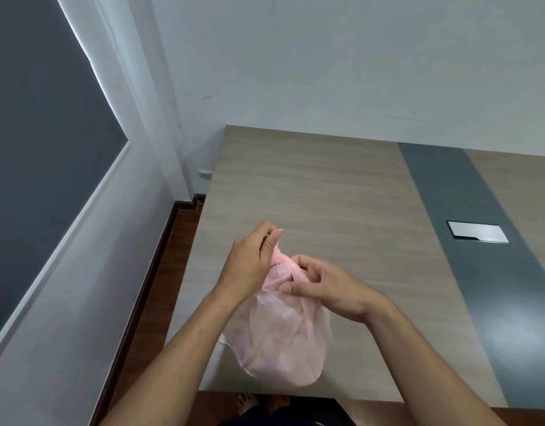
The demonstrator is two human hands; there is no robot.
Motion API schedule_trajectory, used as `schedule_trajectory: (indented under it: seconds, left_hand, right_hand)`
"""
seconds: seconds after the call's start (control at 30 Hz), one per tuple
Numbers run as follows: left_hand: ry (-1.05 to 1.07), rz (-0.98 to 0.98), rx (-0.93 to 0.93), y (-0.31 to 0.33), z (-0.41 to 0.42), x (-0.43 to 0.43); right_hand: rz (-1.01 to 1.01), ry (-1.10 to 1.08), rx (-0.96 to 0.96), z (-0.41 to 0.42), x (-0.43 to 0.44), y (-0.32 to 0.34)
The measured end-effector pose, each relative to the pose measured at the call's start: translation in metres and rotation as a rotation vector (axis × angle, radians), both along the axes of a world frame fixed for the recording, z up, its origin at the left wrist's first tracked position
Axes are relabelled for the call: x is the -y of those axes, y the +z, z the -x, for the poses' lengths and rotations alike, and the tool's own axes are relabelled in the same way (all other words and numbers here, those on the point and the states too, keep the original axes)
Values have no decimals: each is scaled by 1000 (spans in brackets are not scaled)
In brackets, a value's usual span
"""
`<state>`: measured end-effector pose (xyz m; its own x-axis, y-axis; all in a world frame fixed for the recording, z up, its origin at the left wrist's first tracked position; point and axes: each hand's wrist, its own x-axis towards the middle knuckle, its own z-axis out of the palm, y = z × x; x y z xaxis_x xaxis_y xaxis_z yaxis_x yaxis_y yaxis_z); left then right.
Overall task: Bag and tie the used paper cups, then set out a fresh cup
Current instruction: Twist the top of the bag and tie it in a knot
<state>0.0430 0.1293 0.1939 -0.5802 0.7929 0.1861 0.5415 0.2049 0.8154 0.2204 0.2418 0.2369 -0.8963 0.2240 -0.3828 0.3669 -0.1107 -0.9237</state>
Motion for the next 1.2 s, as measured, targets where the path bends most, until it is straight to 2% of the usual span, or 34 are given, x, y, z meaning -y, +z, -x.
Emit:
schedule_trajectory:
  seconds: [0.13, 0.27, 0.4, 0.5, 0.63, 0.77, 0.83, 0.97, 1.2]
  left_hand:
    - [-33, 127, 96, -6, 3, 0]
    - [-64, 170, 347, -11, 2, 2]
    - [-80, 159, 624, -11, 5, 8]
    - [-91, 132, 733, -12, 1, 9]
    - [20, 107, 760, -23, 3, 8]
    - [171, 151, 678, -50, 7, 6]
    - [244, 153, 711, -58, 4, 4]
    - [375, 110, 821, -71, 0, 9]
    - [639, -80, 1020, -76, 7, 18]
  right_hand:
    - [-230, -15, 34, 1, 1, -16]
    - [-433, -180, -35, 8, 6, -29]
    - [-455, -304, -157, 9, 10, -34]
    - [-492, -349, -237, 11, 9, -40]
    - [-377, -445, -266, 12, 2, -50]
    - [-267, -526, -136, 7, -6, -68]
    - [-157, -599, -55, 5, -10, -84]
    - [91, -722, -35, 1, -10, -108]
    - [250, -827, 156, -11, -9, -113]
